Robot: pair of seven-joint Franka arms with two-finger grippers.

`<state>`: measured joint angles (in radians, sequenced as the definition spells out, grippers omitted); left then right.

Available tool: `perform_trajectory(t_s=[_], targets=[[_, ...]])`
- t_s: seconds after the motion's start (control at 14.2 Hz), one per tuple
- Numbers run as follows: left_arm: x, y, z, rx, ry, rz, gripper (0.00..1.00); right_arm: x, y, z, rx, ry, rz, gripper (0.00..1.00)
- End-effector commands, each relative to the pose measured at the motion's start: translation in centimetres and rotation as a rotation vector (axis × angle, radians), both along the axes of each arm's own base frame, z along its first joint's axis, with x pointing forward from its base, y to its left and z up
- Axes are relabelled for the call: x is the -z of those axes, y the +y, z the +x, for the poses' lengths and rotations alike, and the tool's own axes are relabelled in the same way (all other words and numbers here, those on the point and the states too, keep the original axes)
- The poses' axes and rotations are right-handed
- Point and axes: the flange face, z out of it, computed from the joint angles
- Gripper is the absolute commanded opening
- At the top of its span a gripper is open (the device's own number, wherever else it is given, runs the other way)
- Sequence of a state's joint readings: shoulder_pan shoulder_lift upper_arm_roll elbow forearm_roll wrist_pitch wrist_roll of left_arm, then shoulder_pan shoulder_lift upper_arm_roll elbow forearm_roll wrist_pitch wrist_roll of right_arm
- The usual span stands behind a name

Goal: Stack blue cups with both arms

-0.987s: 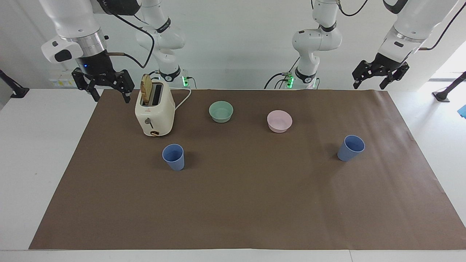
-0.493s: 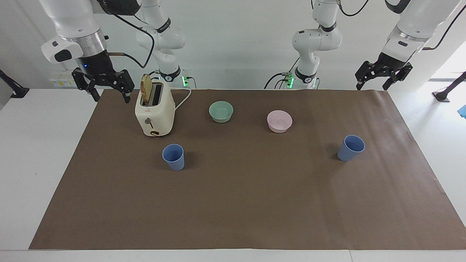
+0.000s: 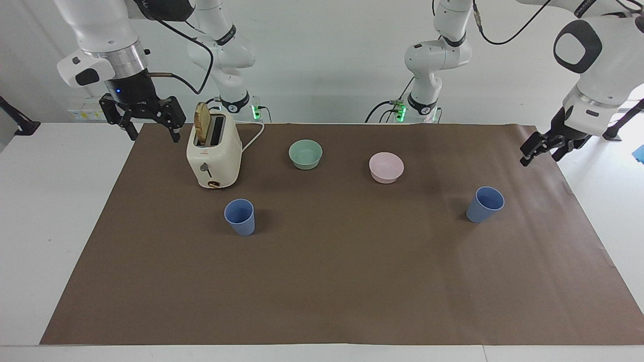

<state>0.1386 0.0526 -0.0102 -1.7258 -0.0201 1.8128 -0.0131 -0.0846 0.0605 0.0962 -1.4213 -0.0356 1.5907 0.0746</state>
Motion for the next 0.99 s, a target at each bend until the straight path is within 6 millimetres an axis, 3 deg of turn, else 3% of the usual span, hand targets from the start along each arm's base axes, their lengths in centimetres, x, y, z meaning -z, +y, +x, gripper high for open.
perform_trajectory(t_s=[0.0, 0.21, 0.42, 0.85, 0.92], targets=[[5.5, -0.2, -0.3, -0.073, 0.004, -0.015, 1.0, -0.1, -0.3, -0.7, -0.011, -0.006, 0.017, 1.0], [10.5, -1.3, -1.4, -0.094, 0.046, -0.021, 1.0, -0.1, -0.3, -0.7, -0.011, -0.006, 0.017, 1.0], [13.5, -1.5, -1.6, -0.109, 0.05, -0.03, 1.0, -0.1, -0.3, -0.7, -0.011, -0.006, 0.017, 1.0], [16.8, -1.9, -2.2, -0.109, 0.061, -0.032, 1.0, -0.1, -0.3, -0.7, -0.011, -0.006, 0.017, 1.0], [16.8, -1.8, -2.1, -0.108, 0.058, -0.032, 0.73, -0.1, -0.3, -0.7, -0.011, -0.006, 0.017, 1.0]])
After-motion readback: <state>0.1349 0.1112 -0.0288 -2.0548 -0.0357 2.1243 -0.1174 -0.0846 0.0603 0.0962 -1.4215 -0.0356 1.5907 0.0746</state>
